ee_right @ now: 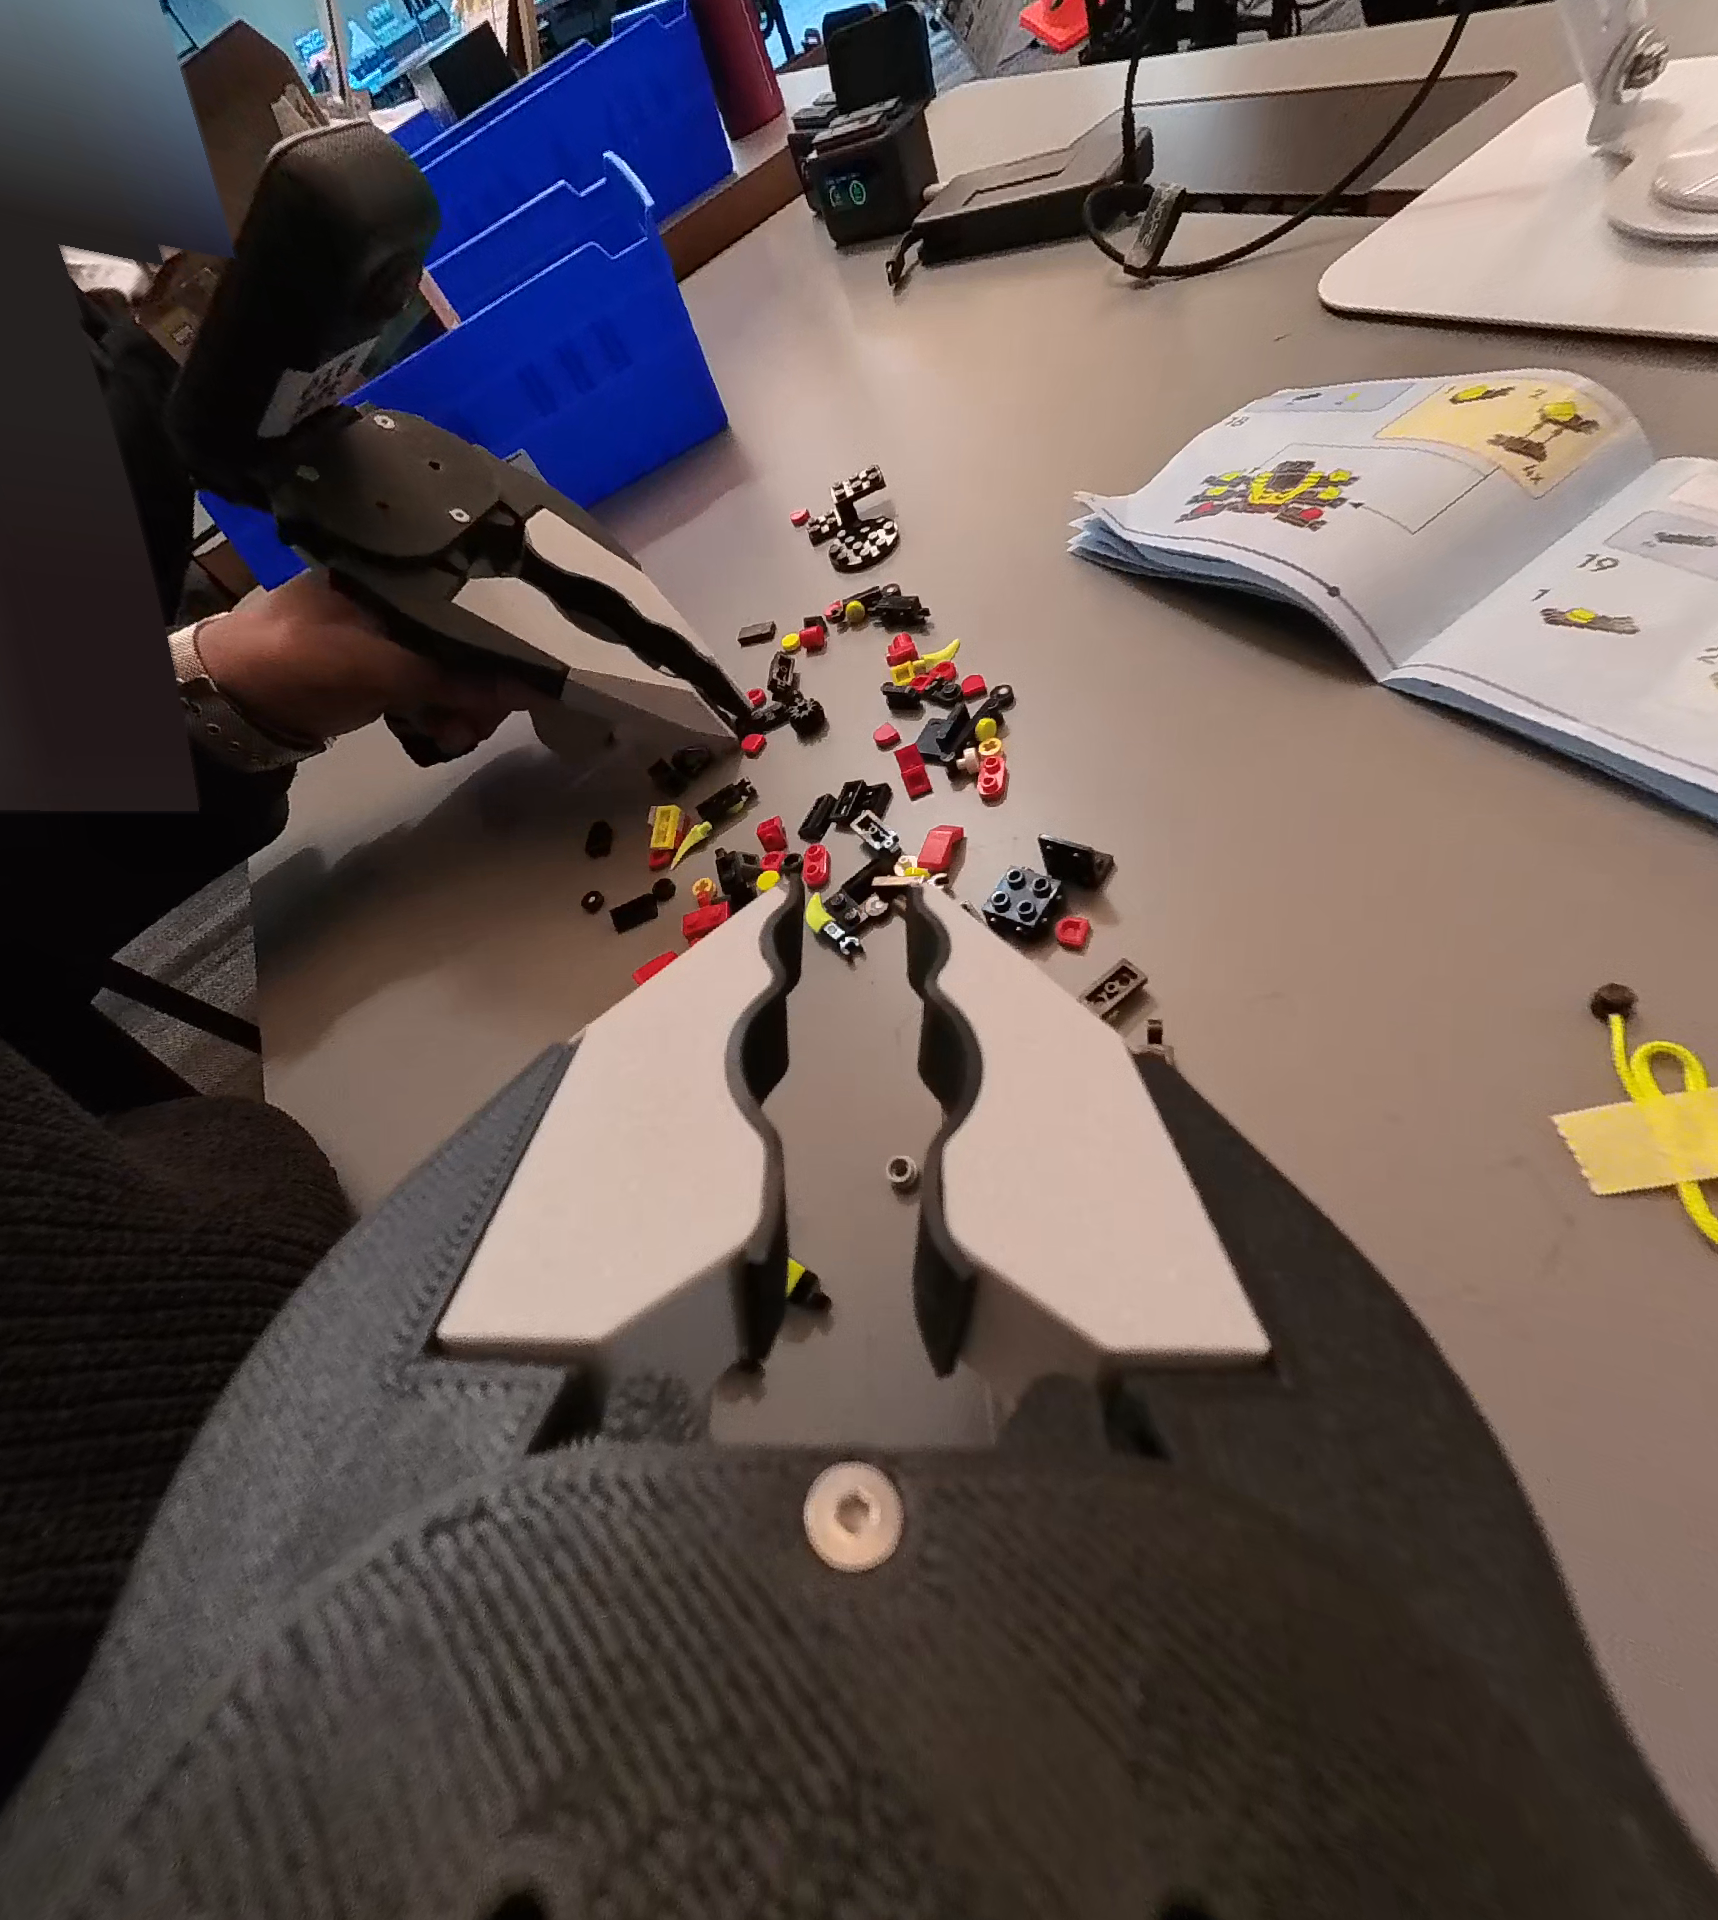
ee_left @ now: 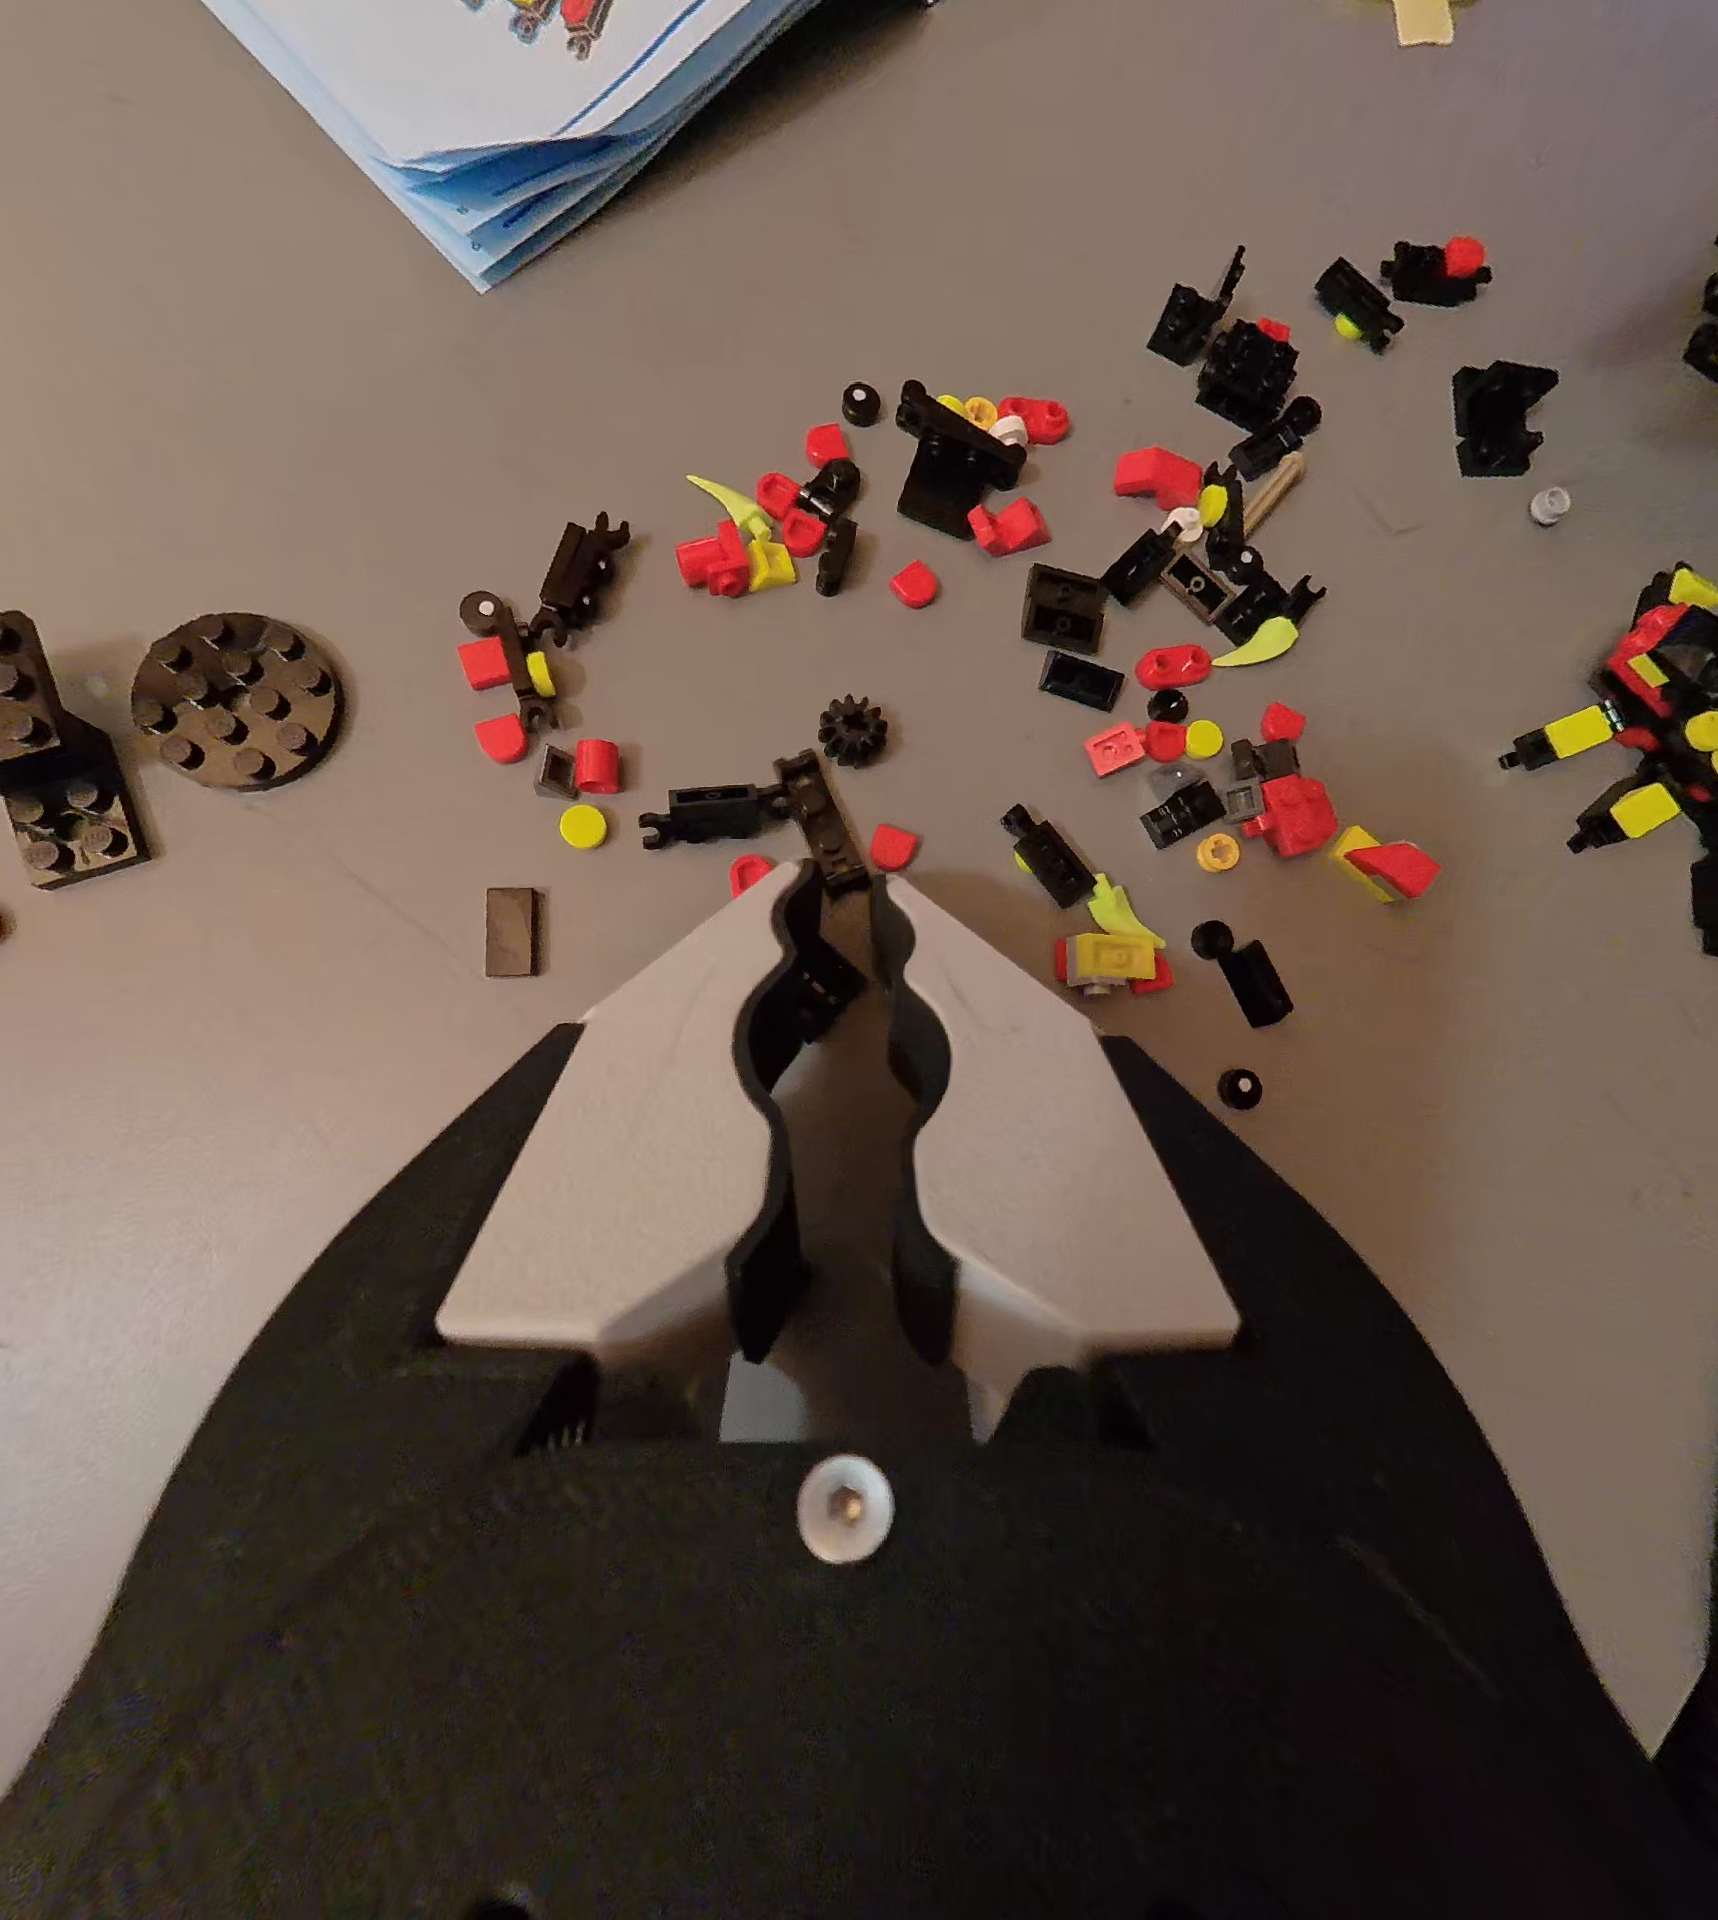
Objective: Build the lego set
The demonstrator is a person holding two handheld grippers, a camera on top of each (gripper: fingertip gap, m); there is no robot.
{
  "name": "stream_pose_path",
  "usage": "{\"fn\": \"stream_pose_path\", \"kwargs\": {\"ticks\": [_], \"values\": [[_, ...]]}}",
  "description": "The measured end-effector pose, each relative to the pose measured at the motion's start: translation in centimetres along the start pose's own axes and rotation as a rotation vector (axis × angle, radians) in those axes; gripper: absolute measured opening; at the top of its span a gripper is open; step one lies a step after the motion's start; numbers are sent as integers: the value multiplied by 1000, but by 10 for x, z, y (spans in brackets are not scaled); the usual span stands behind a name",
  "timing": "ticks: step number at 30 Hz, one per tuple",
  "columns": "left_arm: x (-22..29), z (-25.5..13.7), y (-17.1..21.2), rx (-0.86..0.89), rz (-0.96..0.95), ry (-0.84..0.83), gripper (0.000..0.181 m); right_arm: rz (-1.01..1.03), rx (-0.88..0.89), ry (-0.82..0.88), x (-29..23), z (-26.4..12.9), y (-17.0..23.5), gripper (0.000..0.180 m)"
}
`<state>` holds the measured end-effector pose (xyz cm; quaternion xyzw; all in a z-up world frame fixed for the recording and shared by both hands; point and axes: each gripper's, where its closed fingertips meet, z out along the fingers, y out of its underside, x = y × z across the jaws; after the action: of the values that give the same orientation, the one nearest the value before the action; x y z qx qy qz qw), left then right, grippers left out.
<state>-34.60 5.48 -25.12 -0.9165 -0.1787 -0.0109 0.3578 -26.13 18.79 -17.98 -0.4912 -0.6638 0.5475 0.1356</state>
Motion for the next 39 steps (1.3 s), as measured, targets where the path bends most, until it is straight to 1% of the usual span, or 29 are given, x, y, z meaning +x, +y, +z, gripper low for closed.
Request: {"fn": "stream_pose_path", "kwargs": {"ticks": [10,16,21,24,39], "values": [[-2,-5,-3,24,-14,9,7,5,0,-2,0,0,0,18],[-13,-12,-2,36,-28,-14,7,7,2,-2,0,0,0,18],[-30,-20,0,50,-72,-64,7,10,5,-3,1,-1,0,18],[-36,-22,1,56,-125,-66,7,12,7,-4,1,-1,-1,18],[-17,-12,2,28,-88,-1,7,38,7,-15,1,-1,0,19]]}}
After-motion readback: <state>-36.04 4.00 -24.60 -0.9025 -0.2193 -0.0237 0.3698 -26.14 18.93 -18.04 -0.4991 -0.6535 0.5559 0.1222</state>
